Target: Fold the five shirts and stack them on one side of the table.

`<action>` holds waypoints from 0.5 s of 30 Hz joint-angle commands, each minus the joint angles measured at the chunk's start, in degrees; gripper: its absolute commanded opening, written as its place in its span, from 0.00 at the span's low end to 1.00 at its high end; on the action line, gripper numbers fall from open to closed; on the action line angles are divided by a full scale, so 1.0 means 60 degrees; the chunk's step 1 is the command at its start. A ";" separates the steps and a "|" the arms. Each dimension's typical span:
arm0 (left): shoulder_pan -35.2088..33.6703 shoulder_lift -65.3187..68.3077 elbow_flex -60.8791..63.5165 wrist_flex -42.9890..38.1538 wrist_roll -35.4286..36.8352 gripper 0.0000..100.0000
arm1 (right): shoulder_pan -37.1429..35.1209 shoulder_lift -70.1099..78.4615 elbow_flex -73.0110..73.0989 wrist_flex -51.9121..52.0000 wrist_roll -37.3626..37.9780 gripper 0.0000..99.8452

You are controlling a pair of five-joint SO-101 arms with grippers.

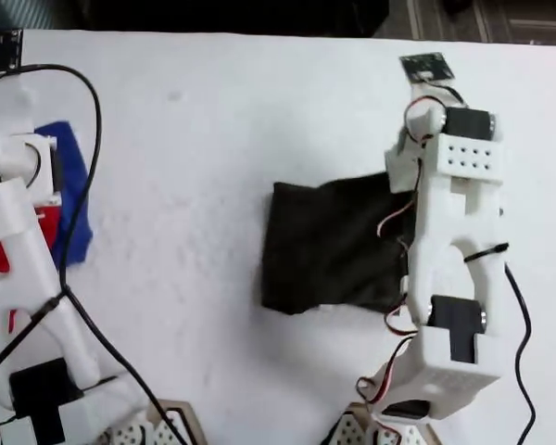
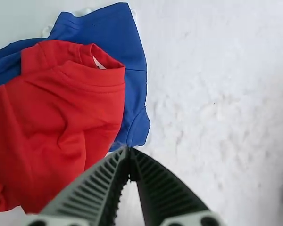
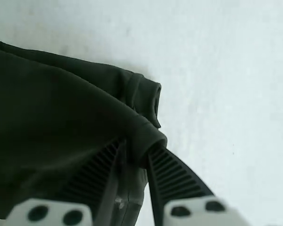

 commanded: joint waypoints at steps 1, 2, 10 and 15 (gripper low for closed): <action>-0.0051 -0.0300 -0.0029 -0.0088 -0.0059 0.02 | -0.0256 -0.0081 -0.0410 -0.0447 0.0117 0.02; -0.0051 -0.0300 -0.0029 -0.0088 -0.0059 0.02 | -0.0271 0.0051 -0.0410 -0.0549 0.0117 0.02; -0.0051 -0.0300 -0.0029 -0.0088 -0.0059 0.02 | -0.0271 0.0725 -0.0484 -0.1121 0.0088 0.06; -0.0051 -0.0300 -0.0029 -0.0088 -0.0059 0.02 | -0.0432 0.0051 -0.1114 0.0271 -0.0308 0.26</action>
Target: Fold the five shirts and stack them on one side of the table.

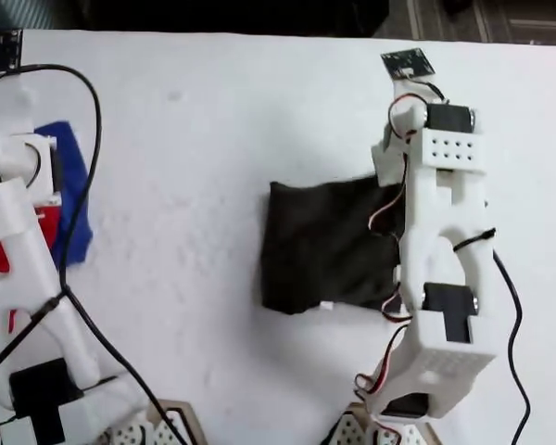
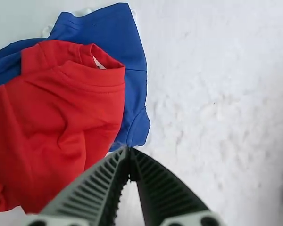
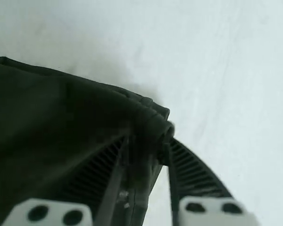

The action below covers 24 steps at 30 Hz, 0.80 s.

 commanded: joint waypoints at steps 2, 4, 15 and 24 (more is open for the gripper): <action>-0.0051 -0.0300 -0.0029 -0.0088 -0.0059 0.02 | -0.0256 -0.1077 -0.0923 0.1326 -0.0410 0.29; -0.0051 -0.0300 -0.0029 -0.0088 -0.0044 0.02 | -0.0476 -0.1370 -0.1026 0.1941 -0.0396 0.27; -0.0051 -0.0330 -0.0029 -0.0088 0.0000 0.02 | -0.1604 -0.2440 0.2652 0.2484 -0.0410 0.01; -0.0066 -0.0388 -0.0044 0.0103 0.0000 0.02 | -0.0579 -0.2410 0.6330 0.0242 -0.0205 0.02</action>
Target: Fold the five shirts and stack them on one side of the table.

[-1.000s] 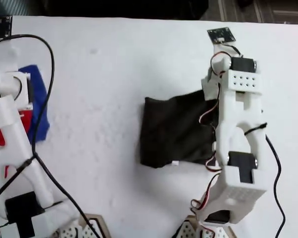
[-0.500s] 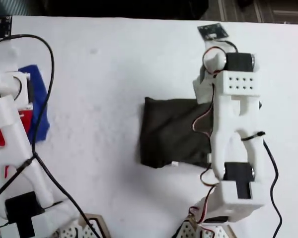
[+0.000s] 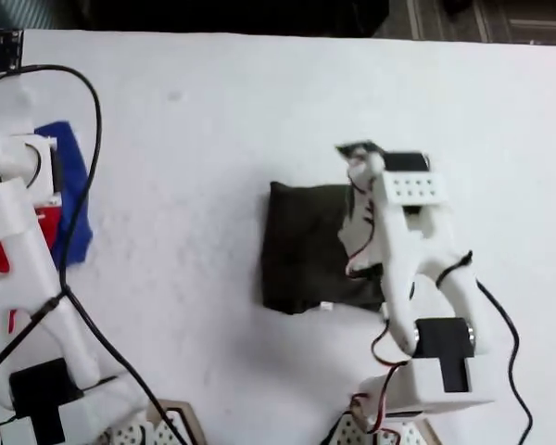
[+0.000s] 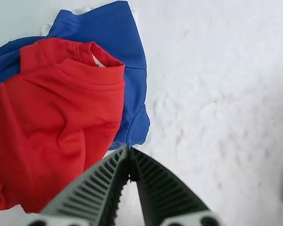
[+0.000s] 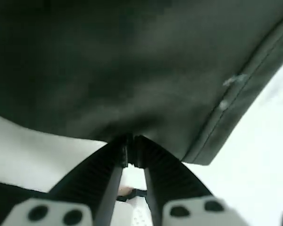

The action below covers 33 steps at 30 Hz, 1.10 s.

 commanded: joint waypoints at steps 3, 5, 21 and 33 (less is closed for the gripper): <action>-0.0051 -0.0388 -0.0044 0.0044 0.0000 0.02 | 0.0828 -0.0403 0.1758 -0.1414 0.1158 0.02; -0.0051 -0.0388 -0.0044 0.0044 0.0000 0.02 | 0.1092 -0.0403 0.2154 -0.1546 0.1465 0.02; -0.0051 -0.0388 -0.0044 0.0044 0.0000 0.02 | 0.0549 -0.1678 0.0835 -0.0462 0.1451 0.02; -0.0095 -0.0388 -0.0044 0.0044 0.0000 0.02 | 0.1385 -0.0403 0.2022 -0.1370 0.1524 0.02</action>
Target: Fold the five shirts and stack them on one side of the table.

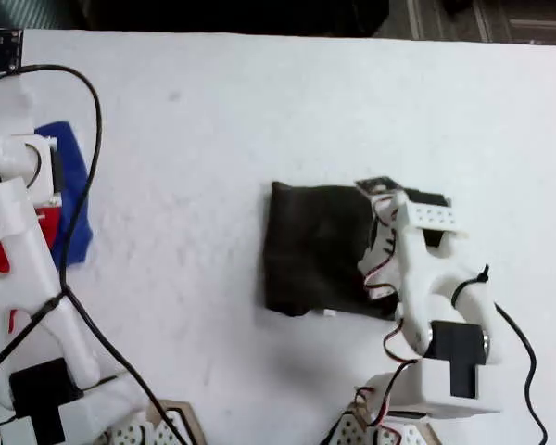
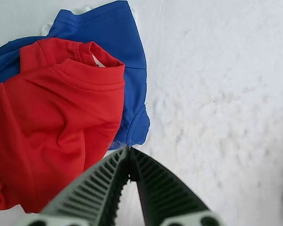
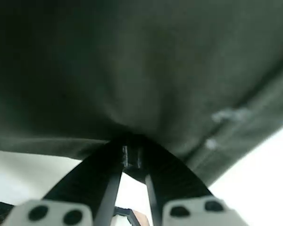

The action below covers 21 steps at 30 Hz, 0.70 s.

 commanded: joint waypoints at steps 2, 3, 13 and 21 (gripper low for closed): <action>-0.0095 -0.0403 -0.0088 0.0044 0.0000 0.02 | -0.0110 -0.0667 -0.1172 0.1678 0.0000 0.02; -0.0110 -0.0403 -0.0103 0.0044 0.0000 0.02 | -0.0344 -0.0945 -0.1538 0.2088 -0.0015 0.02; -0.0110 -0.1179 -0.0044 0.0044 0.0015 0.02 | -0.4491 -0.2132 -0.2374 0.2234 -0.1758 0.02; -0.0110 -0.1253 -0.0044 0.0044 0.0015 0.02 | -0.5297 -0.0227 -0.0689 0.0227 -0.2110 0.02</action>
